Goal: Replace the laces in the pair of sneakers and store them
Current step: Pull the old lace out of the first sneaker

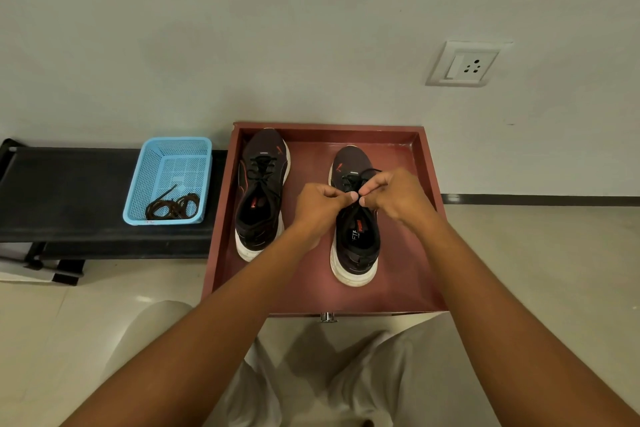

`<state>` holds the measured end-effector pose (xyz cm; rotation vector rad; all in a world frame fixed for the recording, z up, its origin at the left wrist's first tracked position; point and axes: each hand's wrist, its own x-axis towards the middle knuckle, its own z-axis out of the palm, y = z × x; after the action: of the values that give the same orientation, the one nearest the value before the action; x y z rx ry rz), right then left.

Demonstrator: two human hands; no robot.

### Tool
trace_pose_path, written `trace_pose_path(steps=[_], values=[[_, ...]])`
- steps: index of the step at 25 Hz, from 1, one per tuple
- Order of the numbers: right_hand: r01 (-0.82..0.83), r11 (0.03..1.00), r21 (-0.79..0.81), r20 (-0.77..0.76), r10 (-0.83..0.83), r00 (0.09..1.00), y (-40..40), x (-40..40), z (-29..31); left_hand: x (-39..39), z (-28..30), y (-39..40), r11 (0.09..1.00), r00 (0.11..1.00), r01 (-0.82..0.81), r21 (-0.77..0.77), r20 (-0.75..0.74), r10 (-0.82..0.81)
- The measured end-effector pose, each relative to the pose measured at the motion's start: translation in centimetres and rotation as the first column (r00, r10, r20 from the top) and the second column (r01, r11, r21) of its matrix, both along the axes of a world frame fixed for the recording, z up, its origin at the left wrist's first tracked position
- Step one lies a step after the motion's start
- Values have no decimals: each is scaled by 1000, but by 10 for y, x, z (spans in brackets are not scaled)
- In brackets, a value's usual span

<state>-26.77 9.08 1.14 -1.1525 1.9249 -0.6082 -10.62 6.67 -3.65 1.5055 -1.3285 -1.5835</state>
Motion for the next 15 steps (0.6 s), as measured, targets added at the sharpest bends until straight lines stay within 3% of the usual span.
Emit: trace_pose_path(steps=[4, 8, 12, 15], values=[[205, 979, -1, 247, -199, 948, 10, -1, -8, -6, 3, -3, 1000, 1000, -7, -17, 28, 7], [302, 952, 54, 408, -297, 863, 14, -1, -12, -14, 9, -1, 999, 998, -31, 13, 58, 30], [384, 917, 103, 460, -387, 799, 14, 0, -19, -18, 9, -5, 998, 995, -35, 44, 98, 30], [418, 901, 118, 444, -424, 789, 14, 4, -23, -18, 10, -7, 982, 996, -84, 170, 7, 84]])
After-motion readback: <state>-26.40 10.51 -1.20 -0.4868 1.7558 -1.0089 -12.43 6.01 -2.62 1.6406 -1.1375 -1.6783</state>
